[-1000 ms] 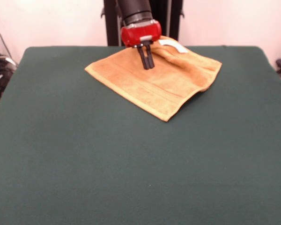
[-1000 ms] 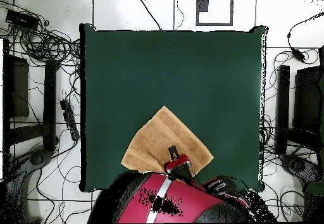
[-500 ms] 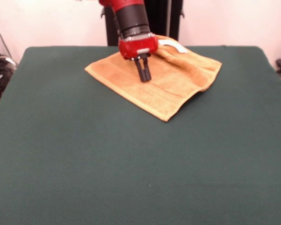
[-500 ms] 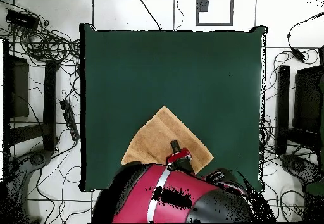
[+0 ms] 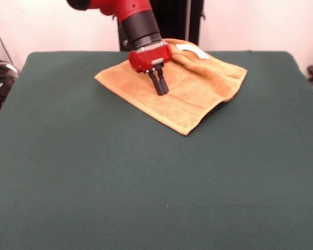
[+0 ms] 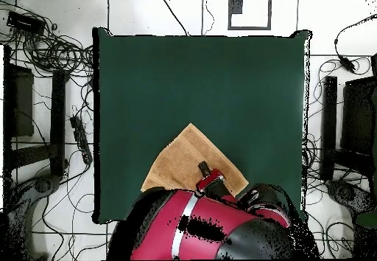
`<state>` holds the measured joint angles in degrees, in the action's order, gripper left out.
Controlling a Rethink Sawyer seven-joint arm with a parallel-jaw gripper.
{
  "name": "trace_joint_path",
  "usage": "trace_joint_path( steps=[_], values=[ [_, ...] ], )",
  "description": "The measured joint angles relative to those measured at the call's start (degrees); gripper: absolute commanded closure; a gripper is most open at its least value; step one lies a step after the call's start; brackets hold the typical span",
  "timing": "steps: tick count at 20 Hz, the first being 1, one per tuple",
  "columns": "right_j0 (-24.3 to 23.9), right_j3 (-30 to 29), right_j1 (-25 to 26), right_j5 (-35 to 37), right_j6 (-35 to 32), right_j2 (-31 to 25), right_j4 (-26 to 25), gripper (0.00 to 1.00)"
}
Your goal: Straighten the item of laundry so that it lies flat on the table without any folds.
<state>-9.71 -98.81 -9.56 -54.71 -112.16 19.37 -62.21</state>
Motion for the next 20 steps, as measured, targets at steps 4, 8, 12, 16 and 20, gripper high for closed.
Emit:
trace_joint_path(
  steps=[4, 8, 12, 16, 20],
  values=[
    [-0.1, 2.0, -0.5, 0.7, -1.6, -0.6, -5.0, 1.00],
    [-0.2, 2.3, -0.3, 0.6, -2.6, -0.6, -4.8, 1.00],
    [0.3, 1.5, 0.9, -1.2, -2.6, 0.7, -0.7, 1.00],
    [1.6, 0.8, 2.5, -3.7, -2.6, 2.7, 3.8, 1.00],
    [3.7, 0.3, 5.0, -7.4, -2.6, 5.7, 9.0, 1.00]
  ],
)
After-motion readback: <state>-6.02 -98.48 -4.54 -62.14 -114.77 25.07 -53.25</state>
